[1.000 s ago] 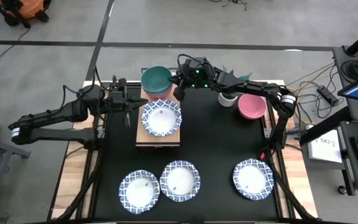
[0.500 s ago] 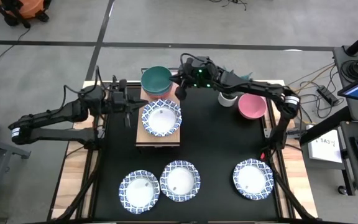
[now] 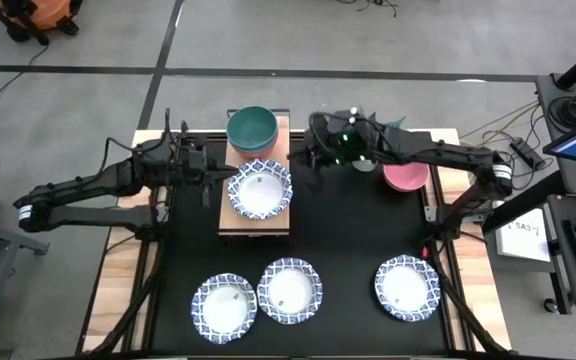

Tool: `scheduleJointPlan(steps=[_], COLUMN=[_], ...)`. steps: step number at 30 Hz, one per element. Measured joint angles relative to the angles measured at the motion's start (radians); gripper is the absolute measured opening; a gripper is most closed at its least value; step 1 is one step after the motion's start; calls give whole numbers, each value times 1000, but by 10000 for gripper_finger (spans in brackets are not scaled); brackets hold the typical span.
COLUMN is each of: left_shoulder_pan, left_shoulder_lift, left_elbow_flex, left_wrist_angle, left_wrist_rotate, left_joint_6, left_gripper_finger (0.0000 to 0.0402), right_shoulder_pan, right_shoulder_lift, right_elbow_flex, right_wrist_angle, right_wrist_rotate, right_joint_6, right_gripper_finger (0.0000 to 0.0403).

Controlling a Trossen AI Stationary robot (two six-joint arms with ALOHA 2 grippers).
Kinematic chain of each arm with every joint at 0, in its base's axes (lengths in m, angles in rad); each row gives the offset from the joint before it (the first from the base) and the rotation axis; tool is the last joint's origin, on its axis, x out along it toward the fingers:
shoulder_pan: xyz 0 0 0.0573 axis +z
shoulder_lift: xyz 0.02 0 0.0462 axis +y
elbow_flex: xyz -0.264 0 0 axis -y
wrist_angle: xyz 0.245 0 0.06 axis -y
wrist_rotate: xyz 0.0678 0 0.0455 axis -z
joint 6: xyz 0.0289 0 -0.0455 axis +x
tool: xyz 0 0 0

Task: Place and stack bowls onto a shelf
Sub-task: Stack the white bowl on the white bowl on the shelf

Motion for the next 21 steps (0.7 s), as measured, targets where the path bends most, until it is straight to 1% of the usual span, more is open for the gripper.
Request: scheduleJointPlan(steps=[2, 5, 7, 10, 12, 14, 17, 21], left_shoulder_pan=[-1, -2, -3, -3, -3, -3, -3, -3], left_shoulder_lift=[0, 0, 0, 0, 0, 1, 1, 4], left_elbow_flex=[-7, -13, -13, -13, -13, -13, -13, -13], left_wrist_angle=[-2, -5, -21, -37, -42, -48, -47, -46], left_wrist_rotate=[0, 2, 3, 41, 59, 66, 66, 66], left_joint_6=[-7, -22, -38, -47, -48, -52, -50, -41], left_gripper_finger=[0, 0, 0, 0, 0, 0, 0, 0], right_shoulder_pan=[35, 81, 100, 120, 133, 156, 211, 296], right_shoulder_lift=[-30, -82, -118, -169, -193, -206, -204, -180], right_elbow_flex=[-36, -104, -158, -244, -297, -341, -386, -404], right_wrist_angle=[2, 5, -1, -24, -41, -56, -57, -54], right_wrist_rotate=[14, 83, 127, 157, 153, 154, 150, 145], right_joint_6=[17, 53, 100, 216, 312, 367, 387, 387], right_gripper_finger=[9, 9, 9, 9, 9, 9, 9, 9])
